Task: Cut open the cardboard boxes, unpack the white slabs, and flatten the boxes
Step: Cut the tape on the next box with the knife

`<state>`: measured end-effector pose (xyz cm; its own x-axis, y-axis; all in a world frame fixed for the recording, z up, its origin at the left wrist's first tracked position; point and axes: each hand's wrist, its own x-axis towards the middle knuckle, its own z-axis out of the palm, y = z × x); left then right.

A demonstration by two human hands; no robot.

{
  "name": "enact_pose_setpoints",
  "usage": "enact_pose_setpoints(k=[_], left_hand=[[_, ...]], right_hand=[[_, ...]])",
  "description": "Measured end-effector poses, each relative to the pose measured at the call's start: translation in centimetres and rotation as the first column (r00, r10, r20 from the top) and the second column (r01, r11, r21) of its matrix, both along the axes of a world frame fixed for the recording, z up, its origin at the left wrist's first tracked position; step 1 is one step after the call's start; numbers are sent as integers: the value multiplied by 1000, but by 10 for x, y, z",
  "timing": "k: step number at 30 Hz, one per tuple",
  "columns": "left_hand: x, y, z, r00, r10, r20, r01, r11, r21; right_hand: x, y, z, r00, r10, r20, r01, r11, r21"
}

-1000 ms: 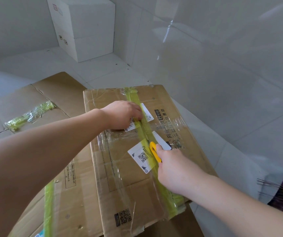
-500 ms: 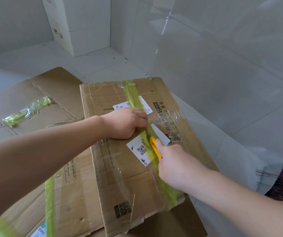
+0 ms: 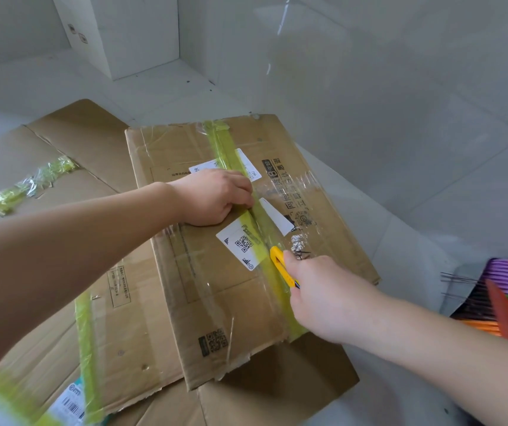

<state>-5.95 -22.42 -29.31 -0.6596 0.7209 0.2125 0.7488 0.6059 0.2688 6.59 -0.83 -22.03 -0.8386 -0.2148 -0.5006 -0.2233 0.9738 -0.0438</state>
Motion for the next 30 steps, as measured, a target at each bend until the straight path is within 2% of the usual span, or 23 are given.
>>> enact_pose_setpoints(k=[5,14,18,22,24,30], left_hand=[[2,0,2,1000,-6,-10,6,1000,-7],[4,3,10,999,-21,-41,20,999,-33],[25,19,22,979,-139,-148,144,989,24],[56,47,20,954,-294,-54,297,954,40],[61,51,15,959,-283,10,283,958,43],[65,48,11,967,-244,73,236,967,96]], right_hand=[[16,7,3,999,52,-14,-51,997,63],[35,16,6,1000,21,16,-21,1000,11],[36,17,4,1000,15,4,-15,1000,0],[37,18,5,999,27,-27,-27,1000,4],[38,18,5,998,41,-44,-40,999,13],[39,18,5,996,61,-60,-60,998,19]])
